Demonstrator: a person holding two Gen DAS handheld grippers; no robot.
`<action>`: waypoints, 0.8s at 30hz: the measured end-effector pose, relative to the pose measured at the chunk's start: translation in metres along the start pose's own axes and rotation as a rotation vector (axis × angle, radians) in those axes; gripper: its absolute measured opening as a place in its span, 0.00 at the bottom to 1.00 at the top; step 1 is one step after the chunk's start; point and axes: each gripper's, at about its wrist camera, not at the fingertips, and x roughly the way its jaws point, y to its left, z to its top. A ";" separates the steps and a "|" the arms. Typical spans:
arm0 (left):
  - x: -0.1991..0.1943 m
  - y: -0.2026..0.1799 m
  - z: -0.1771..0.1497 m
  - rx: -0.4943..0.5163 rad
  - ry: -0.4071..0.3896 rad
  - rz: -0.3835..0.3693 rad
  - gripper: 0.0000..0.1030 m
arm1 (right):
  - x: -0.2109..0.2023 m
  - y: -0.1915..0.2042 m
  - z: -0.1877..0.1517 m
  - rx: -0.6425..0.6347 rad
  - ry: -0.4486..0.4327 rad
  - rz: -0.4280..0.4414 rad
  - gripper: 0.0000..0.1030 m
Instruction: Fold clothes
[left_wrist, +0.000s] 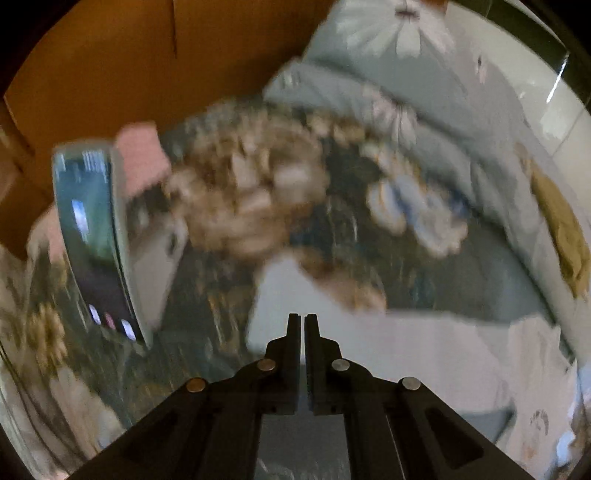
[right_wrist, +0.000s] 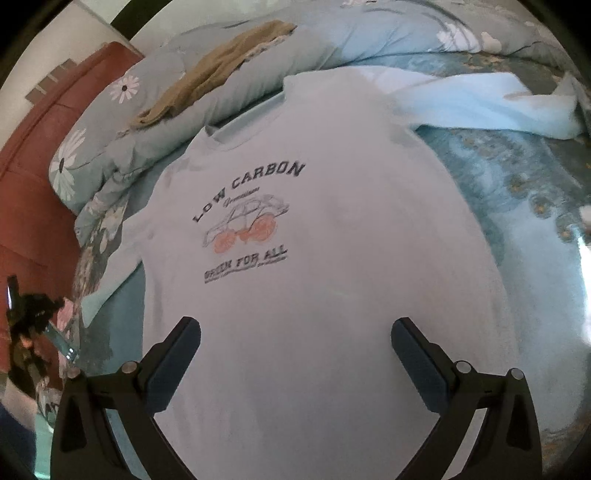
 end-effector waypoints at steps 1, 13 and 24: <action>0.002 -0.005 -0.015 0.009 0.037 -0.029 0.03 | -0.004 -0.003 0.001 0.008 -0.006 -0.011 1.00; -0.005 -0.100 -0.206 0.315 0.390 -0.382 0.40 | -0.056 -0.097 -0.008 0.142 0.175 -0.064 1.00; -0.002 -0.116 -0.249 0.337 0.568 -0.460 0.60 | -0.042 -0.127 -0.027 0.248 0.342 0.139 1.00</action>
